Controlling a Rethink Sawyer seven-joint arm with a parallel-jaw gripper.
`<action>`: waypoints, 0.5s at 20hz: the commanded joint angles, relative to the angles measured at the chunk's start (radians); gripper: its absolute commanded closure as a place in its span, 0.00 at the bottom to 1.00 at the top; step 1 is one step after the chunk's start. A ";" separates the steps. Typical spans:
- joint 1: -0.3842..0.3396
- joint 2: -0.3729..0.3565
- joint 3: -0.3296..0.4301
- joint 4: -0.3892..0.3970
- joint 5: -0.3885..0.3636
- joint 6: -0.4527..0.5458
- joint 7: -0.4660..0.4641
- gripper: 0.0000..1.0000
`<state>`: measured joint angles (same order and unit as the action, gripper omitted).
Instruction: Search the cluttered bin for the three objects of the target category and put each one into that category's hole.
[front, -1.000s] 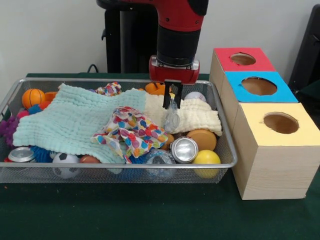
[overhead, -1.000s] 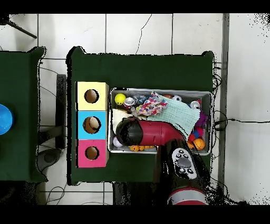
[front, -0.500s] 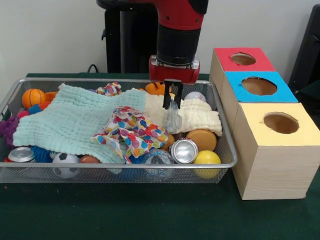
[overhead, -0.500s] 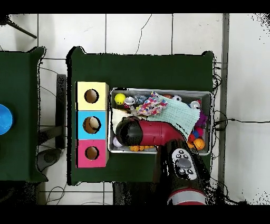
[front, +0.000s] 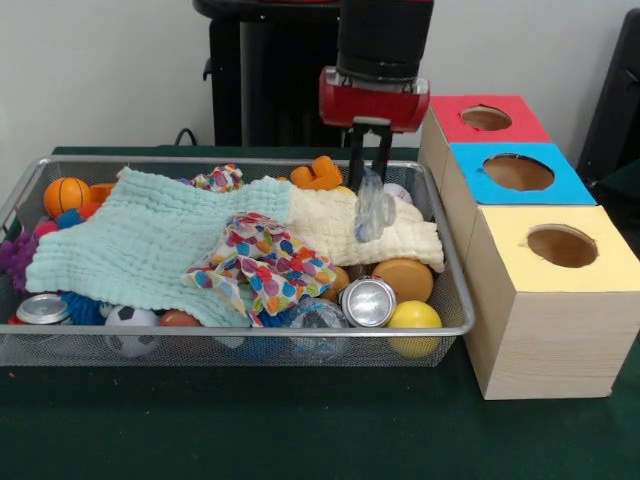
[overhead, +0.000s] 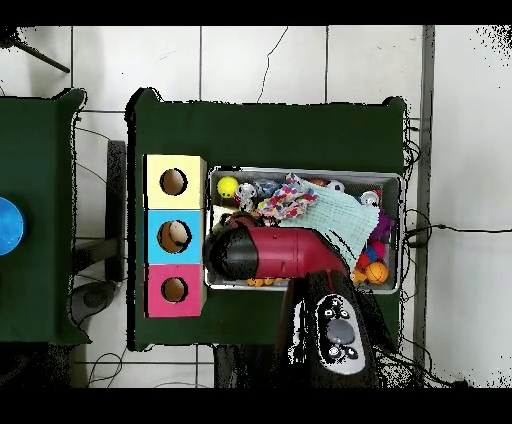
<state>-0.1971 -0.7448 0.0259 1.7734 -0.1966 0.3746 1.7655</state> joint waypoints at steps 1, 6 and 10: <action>0.018 -0.122 0.021 0.091 0.041 0.135 0.107 1.00; 0.056 -0.139 0.012 0.132 0.067 0.144 0.148 1.00; 0.098 -0.160 -0.017 0.147 0.085 0.177 0.180 1.00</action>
<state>-0.1407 -0.8684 0.0210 1.7867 -0.1592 0.4063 1.7655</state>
